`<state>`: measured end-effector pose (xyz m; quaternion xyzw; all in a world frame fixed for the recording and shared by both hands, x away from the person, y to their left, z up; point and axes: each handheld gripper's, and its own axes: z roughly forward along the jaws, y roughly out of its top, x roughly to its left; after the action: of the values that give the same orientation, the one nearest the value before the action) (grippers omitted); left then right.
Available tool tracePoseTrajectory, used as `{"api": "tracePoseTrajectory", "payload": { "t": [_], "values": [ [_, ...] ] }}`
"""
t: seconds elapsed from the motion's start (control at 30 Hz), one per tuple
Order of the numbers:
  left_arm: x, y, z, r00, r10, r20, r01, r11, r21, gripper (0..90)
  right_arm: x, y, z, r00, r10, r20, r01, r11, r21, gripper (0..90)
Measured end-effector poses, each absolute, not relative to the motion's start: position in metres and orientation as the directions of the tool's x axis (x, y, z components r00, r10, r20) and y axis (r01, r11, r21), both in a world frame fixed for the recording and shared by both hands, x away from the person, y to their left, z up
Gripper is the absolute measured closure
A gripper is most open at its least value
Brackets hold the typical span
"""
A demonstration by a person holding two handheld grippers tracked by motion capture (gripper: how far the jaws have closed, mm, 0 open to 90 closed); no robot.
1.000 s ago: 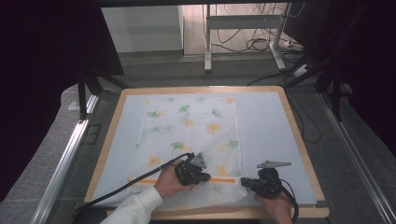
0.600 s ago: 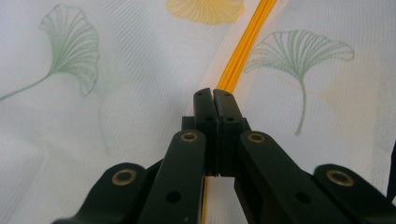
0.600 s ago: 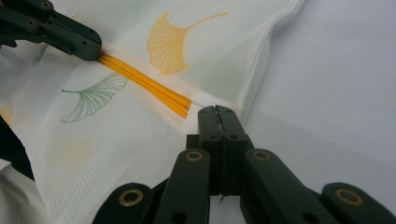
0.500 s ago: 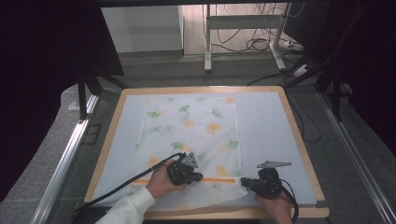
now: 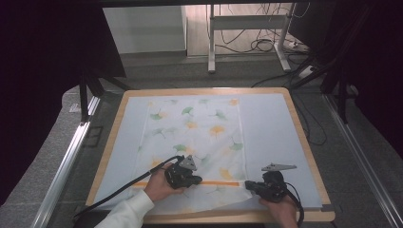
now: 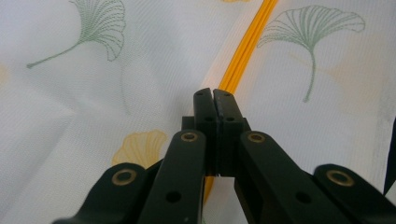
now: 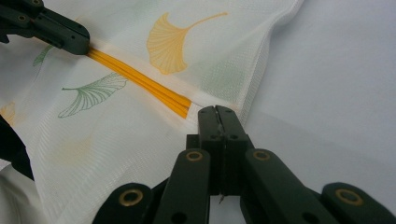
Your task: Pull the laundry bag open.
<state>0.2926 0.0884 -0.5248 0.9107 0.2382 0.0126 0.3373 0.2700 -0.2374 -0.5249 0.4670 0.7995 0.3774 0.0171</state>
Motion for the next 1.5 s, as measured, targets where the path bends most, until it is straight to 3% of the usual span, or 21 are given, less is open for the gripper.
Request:
{"api": "tracePoseTrajectory", "payload": {
  "t": [1.5],
  "values": [
    [0.286,0.116,-0.525,0.873,0.467,-0.142,0.449,-0.652,0.611,90.0,0.270,-0.236,-0.525,-0.565,0.759,0.323,0.732,0.280,0.621,89.9]
  ]
}}
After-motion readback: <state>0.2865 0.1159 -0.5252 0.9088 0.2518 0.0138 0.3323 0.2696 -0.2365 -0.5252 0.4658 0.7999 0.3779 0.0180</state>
